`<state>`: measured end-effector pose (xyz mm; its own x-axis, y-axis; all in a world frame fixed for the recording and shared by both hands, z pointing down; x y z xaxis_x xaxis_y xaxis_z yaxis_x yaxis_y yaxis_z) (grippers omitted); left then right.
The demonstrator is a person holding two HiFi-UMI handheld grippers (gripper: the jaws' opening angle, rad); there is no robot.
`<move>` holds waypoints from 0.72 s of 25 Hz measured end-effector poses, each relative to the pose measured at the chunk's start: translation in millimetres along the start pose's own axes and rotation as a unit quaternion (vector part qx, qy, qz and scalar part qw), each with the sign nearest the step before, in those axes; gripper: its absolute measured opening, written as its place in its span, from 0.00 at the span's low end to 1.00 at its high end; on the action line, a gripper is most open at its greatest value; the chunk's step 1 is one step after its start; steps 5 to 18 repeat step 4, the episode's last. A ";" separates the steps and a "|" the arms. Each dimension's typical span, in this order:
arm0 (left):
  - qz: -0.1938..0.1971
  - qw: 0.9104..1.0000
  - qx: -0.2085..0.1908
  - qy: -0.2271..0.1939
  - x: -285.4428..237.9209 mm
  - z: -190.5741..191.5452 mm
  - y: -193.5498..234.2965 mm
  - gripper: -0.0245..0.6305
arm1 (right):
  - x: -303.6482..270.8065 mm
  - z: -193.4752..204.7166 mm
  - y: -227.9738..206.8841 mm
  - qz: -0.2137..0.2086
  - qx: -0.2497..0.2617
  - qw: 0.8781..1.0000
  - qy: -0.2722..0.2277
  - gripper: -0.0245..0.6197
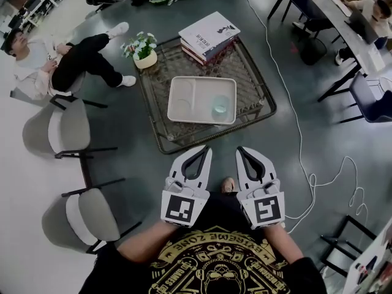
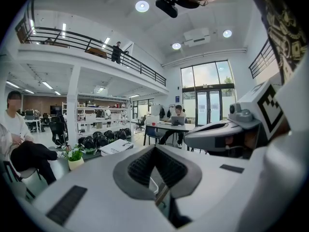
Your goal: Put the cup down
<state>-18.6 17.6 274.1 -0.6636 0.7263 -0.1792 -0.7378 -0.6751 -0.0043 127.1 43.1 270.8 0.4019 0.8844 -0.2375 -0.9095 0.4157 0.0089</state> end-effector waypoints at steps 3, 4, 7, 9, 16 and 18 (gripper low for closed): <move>-0.001 1.000 0.005 0.000 1.9 -0.4 2.2 0.02 | -0.8 -2.4 1.3 0.003 0.002 1.000 0.003 0.04; -0.001 1.000 0.007 0.001 2.5 -0.5 2.9 0.02 | -1.0 -2.5 2.6 0.000 0.001 1.000 0.001 0.04; -0.001 1.000 0.007 0.001 2.5 -0.5 2.9 0.02 | -1.0 -2.5 2.6 0.000 0.001 1.000 0.001 0.04; -0.001 1.000 0.007 0.001 2.5 -0.5 2.9 0.02 | -1.0 -2.5 2.6 0.000 0.001 1.000 0.001 0.04; -0.001 1.000 0.007 0.001 2.5 -0.5 2.9 0.02 | -1.0 -2.5 2.6 0.000 0.001 1.000 0.001 0.04; -0.001 1.000 0.007 0.001 2.5 -0.5 2.9 0.02 | -1.0 -2.5 2.6 0.000 0.001 1.000 0.001 0.04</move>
Point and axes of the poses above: the fingertips, and each gripper's own axes: x backward along the fingers, y to its left, z out of its underside, the point moved 7 cm from there along x, backward along the fingers, and after that the axes turned 1 degree about x, right-handed, at the moved point
